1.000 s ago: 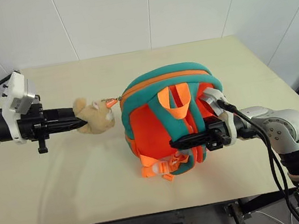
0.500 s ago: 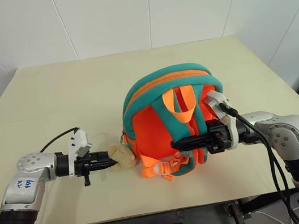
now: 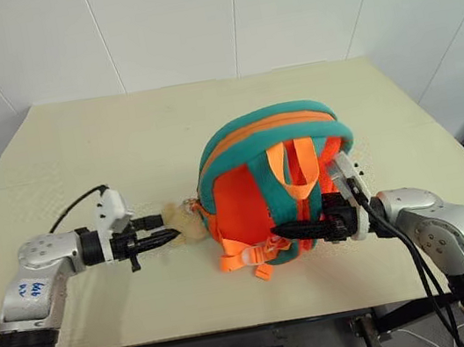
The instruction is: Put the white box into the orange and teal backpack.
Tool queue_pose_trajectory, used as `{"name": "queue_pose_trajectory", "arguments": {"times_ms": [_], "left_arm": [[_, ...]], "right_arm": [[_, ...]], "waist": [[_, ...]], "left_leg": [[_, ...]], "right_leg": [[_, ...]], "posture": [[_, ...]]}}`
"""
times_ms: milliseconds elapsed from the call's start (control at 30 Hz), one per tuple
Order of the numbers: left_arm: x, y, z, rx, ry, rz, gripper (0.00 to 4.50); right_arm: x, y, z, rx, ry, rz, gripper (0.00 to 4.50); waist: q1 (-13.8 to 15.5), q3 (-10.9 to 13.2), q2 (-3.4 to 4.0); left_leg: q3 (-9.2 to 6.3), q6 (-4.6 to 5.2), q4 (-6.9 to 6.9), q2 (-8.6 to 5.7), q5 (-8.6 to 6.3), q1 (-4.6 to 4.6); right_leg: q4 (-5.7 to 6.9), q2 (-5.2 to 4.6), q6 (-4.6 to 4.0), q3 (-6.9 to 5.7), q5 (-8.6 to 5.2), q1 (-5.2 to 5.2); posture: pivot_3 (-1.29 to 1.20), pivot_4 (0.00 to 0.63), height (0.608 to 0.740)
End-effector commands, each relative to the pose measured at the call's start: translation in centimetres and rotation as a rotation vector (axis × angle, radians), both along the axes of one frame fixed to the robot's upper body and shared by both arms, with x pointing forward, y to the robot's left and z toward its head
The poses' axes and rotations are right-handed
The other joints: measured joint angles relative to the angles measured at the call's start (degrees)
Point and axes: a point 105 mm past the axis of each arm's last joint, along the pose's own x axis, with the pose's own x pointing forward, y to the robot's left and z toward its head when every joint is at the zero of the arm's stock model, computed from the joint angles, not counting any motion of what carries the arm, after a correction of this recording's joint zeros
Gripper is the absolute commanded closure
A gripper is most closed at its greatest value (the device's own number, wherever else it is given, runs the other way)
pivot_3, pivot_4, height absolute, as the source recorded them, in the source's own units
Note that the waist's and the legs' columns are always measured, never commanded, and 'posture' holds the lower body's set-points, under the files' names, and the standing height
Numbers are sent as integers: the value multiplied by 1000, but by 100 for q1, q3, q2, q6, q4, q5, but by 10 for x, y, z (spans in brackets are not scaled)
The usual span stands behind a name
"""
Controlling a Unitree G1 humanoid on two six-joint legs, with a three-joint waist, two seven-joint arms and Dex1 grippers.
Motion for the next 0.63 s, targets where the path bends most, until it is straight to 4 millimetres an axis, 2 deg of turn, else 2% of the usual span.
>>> {"name": "queue_pose_trajectory", "arguments": {"times_ms": [33, 67, 100, 133, 200, 333, 467, 633], "left_arm": [[-5, -1, 9, -14, -26, -8, 1705], [-5, -1, 9, -15, -26, -7, 1376], [-15, 4, 8, -4, -16, -5, 1033], [-24, 5, 9, -27, -15, -3, 717], [-36, 2, 9, -45, -10, -5, 105], [-44, -2, 4, -49, 34, -40, 16], [-41, -6, 6, -40, -5, -35, 16], [-37, -4, 14, -25, -43, -19, 16]], "right_arm": [[-3, -3, 11, 5, -72, -12, 1041], [-3, -3, 11, 5, -73, -12, 715], [-6, -18, 13, -16, -81, -52, 344], [-5, -46, 11, -64, -101, -141, 17], [-4, -82, 12, -142, -141, -258, 0], [-8, -106, 13, -209, -167, -318, 0], [-4, -120, 9, -239, -196, -364, 0], [0, -120, 7, -248, -233, -361, 0]], "waist": [[-5, 0, 0], [-9, 0, 0], [-13, 0, 0], [-9, 1, 2], [39, 2, 3], [122, 1, 2], [103, 1, 2], [101, 1, 2]], "left_leg": [[0, 0, 0, 0, 0, 0], [0, 0, 0, 0, 0, 1], [0, 0, 0, 0, 0, 1], [0, 0, 1, 0, 0, 0], [4, 6, -17, -2, -7, -1], [6, 16, -18, 0, -16, 1], [15, 16, -12, -1, -16, 13], [21, 17, 7, -1, -16, 9]], "right_leg": [[0, 0, 0, 0, 0, 0], [1, 1, 0, 0, 0, 0], [1, 0, 0, 0, 0, 0], [1, 1, 0, 0, 0, 0], [-27, -7, 0, 3, -2, 7], [-40, -5, 0, 1, -3, 7], [-43, -7, -3, 5, 2, 17], [-42, -8, 0, 8, 8, 17]], "posture": [[0, 150, 740], [0, 150, 740], [0, 150, 740], [0, 150, 740], [0, 150, 740], [0, 150, 740], [0, 150, 740], [0, 150, 740]]}}
